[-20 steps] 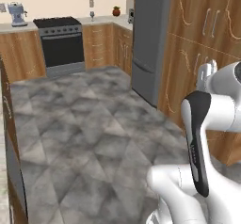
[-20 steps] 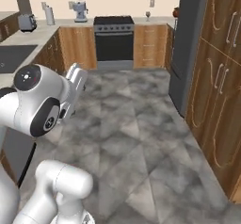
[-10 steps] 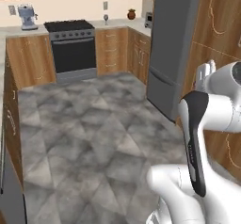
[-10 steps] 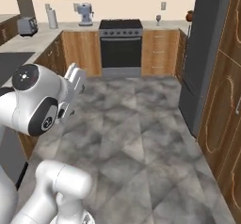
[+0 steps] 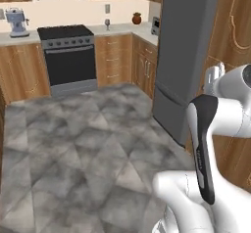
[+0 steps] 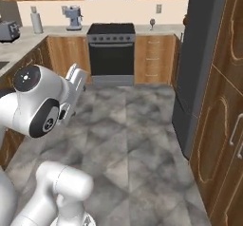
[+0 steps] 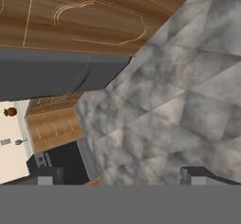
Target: Retrieve the wine glasses from the counter and place one next to each plate.
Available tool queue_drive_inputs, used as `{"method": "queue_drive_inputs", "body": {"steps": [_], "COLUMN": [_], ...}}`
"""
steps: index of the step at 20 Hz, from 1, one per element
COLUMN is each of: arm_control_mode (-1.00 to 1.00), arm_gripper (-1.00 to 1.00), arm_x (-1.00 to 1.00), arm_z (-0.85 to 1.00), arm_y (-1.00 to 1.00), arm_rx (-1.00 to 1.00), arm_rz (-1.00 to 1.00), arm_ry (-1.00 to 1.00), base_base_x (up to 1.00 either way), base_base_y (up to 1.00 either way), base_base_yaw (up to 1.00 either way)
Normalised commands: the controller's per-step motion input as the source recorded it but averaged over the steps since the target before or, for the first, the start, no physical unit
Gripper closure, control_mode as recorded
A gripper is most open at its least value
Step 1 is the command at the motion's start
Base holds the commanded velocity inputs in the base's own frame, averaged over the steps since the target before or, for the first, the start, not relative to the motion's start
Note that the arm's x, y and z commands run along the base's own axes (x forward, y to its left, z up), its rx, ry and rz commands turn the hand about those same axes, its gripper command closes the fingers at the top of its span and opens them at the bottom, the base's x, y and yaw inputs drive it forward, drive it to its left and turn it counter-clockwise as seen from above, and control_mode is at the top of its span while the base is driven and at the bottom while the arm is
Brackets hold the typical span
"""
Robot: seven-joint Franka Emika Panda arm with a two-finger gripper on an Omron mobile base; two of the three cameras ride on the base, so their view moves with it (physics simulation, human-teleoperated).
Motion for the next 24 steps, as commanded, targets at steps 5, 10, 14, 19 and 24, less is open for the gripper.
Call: {"method": "queue_drive_inputs", "body": {"steps": [5, 10, 14, 19, 24], "arm_control_mode": [1.00, 1.00, 1.00, 1.00, 1.00], "arm_gripper": [-1.00, -1.00, -1.00, -1.00, -1.00], "arm_x": [0.00, 0.00, 0.00, 0.00, 0.00], "arm_z": [0.00, 0.00, 0.00, 0.00, 0.00], "arm_y": [0.00, 0.00, 0.00, 0.00, 0.00], "arm_rx": [0.00, 0.00, 0.00, 0.00, 0.00], "arm_rz": [0.00, 0.00, 0.00, 0.00, 0.00], "arm_ry": [0.00, 0.00, 0.00, 0.00, 0.00], "base_base_x": [1.00, 1.00, 1.00, 1.00, 1.00], "base_base_y": [-0.18, 0.01, 0.02, -0.04, -0.23], "base_base_yaw": [0.00, 0.05, 0.13, 0.13, 0.08]}}
